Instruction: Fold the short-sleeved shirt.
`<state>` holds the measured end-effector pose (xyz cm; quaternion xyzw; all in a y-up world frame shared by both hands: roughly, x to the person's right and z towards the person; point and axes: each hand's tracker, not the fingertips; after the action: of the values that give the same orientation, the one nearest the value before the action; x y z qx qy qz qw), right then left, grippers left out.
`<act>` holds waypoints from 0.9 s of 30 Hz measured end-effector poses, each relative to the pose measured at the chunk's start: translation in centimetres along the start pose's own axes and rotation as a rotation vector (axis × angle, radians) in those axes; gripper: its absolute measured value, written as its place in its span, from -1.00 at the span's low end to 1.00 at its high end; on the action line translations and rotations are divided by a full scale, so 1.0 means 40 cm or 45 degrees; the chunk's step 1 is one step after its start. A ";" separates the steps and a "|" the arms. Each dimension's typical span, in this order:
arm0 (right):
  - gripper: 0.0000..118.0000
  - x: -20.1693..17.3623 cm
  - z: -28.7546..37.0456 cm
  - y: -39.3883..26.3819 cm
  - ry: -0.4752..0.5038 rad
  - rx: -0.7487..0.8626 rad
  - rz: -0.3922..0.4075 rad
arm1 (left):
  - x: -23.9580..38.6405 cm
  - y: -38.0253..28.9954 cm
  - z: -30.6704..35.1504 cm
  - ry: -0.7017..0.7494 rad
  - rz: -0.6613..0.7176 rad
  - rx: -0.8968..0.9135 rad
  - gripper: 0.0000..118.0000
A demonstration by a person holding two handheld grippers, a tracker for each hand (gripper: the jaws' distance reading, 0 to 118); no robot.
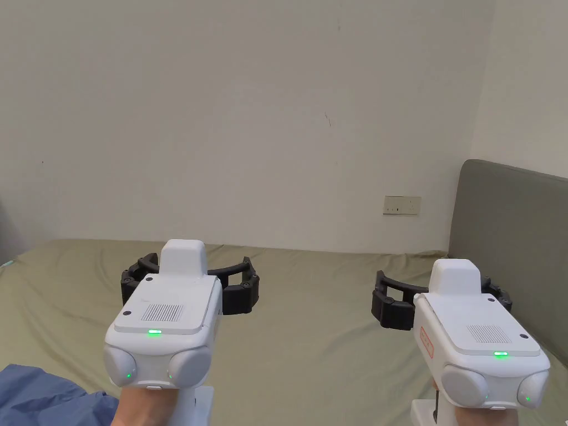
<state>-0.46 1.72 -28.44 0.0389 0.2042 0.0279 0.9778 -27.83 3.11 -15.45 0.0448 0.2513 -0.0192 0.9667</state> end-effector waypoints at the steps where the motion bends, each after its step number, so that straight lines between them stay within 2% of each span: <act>1: 1.00 0.000 0.001 0.000 0.001 0.001 -0.002 | -0.001 -0.001 0.000 -0.003 0.000 0.000 1.00; 10: 1.00 0.002 0.005 0.005 -0.005 -0.002 -0.021 | 0.006 0.000 0.019 -0.040 -0.024 0.004 1.00; 12: 1.00 0.003 0.007 0.007 -0.004 0.004 -0.024 | 0.006 0.004 0.023 -0.045 -0.023 0.009 0.94; 14: 0.99 0.004 0.010 0.008 0.000 0.009 -0.022 | 0.005 0.007 0.028 -0.042 -0.018 0.016 0.71; 15: 0.83 0.003 0.015 0.010 0.001 0.014 -0.017 | 0.005 0.008 0.030 -0.040 -0.017 0.019 0.52; 16: 0.32 0.001 0.020 0.012 0.001 0.017 -0.012 | 0.005 0.009 0.031 -0.038 -0.016 0.023 0.22; 17: -0.31 0.000 0.024 0.013 -0.001 0.021 0.002 | 0.005 0.009 0.032 -0.034 -0.014 0.026 -0.14; 18: -0.73 -0.001 0.027 0.012 -0.013 0.031 0.021 | 0.005 0.009 0.033 -0.027 -0.012 0.029 -0.42; 19: -0.93 -0.001 0.024 0.009 -0.032 0.030 0.033 | 0.005 0.009 0.034 -0.025 -0.011 0.029 -0.57; 20: -0.93 0.001 0.019 0.006 -0.078 0.017 0.041 | 0.007 0.010 0.034 -0.015 -0.010 0.030 -0.57; 21: -0.99 0.006 0.021 0.006 -0.083 0.030 0.022 | 0.009 0.009 0.035 0.007 -0.011 0.031 -0.91; 22: -0.99 0.018 0.023 0.006 -0.074 0.019 0.000 | 0.008 0.008 0.038 0.022 -0.016 0.041 -1.00; 24: -1.00 0.032 0.026 0.007 -0.049 -0.006 -0.040 | 0.000 0.011 0.043 -0.020 -0.008 0.038 -1.00; 27: -1.00 0.040 0.030 0.002 -0.077 0.002 -0.011 | 0.009 0.009 0.044 -0.025 -0.017 0.034 -1.00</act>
<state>1.49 1.85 -27.96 0.0395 0.1748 0.0225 0.9836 -26.62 3.30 -14.06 0.0559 0.2419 -0.0296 0.9682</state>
